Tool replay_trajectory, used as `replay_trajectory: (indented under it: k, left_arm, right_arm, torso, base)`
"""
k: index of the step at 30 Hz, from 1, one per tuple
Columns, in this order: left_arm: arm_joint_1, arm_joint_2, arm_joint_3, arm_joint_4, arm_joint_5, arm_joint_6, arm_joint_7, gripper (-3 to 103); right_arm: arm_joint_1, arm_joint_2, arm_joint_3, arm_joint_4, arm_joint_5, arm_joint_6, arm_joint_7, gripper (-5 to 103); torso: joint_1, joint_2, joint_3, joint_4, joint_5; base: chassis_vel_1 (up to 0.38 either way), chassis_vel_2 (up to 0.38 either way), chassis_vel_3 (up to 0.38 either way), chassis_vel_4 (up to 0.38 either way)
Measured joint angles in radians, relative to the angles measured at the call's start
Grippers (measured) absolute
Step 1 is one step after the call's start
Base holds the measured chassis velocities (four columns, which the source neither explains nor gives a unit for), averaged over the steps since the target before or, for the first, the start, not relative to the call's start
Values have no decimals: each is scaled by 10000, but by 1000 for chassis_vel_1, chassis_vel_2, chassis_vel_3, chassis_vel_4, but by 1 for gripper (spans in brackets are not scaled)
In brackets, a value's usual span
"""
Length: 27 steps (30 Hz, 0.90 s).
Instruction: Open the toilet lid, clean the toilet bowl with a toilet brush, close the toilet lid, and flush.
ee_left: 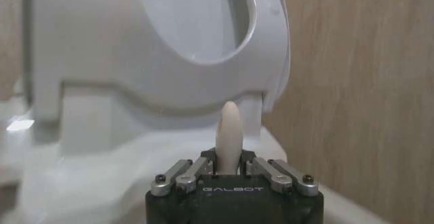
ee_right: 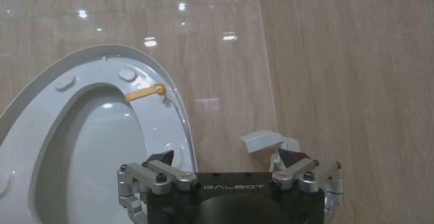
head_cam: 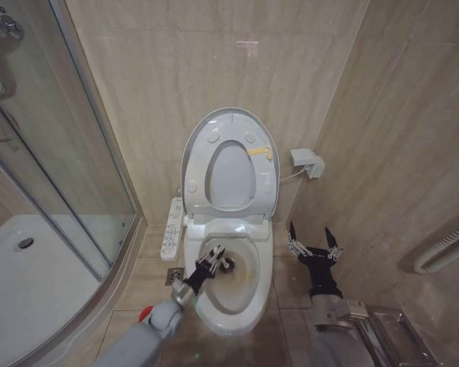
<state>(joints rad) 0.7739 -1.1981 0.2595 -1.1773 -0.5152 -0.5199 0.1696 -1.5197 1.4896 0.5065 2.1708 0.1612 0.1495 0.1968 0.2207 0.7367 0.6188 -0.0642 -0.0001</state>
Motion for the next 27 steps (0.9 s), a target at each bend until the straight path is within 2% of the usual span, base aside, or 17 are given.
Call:
replay_trajectory:
  k: [5,14,20,27]
  left_arm:
    - [-824,-635,333,69,-208,65,149,21]
    - [-1151,-1322,1098,281,-472,64,130,21]
    - [-1006,-1471,1215,221,-620,-78,161,21]
    - [-1018,-1510,1231,1075,-822,-188,538,21]
  right_arm:
    - [0,0,0,0,0,0,0,100]
    - [0,0,0,0,0,0,0,100]
    - [0,0,0,0,0,0,0,100]
    - [0,0,0,-1,0,0,0,100]
  torso:
    - [1,0,0,-2,1]
    - [1,0,-1,3,3]
    - [0,1,-2,4,3]
    - [0,3,-3,1,-1]
  base:
    - [0,0,0,0]
    - [0,0,0,0]
    - [0,0,0,0]
    - [0,0,0,0]
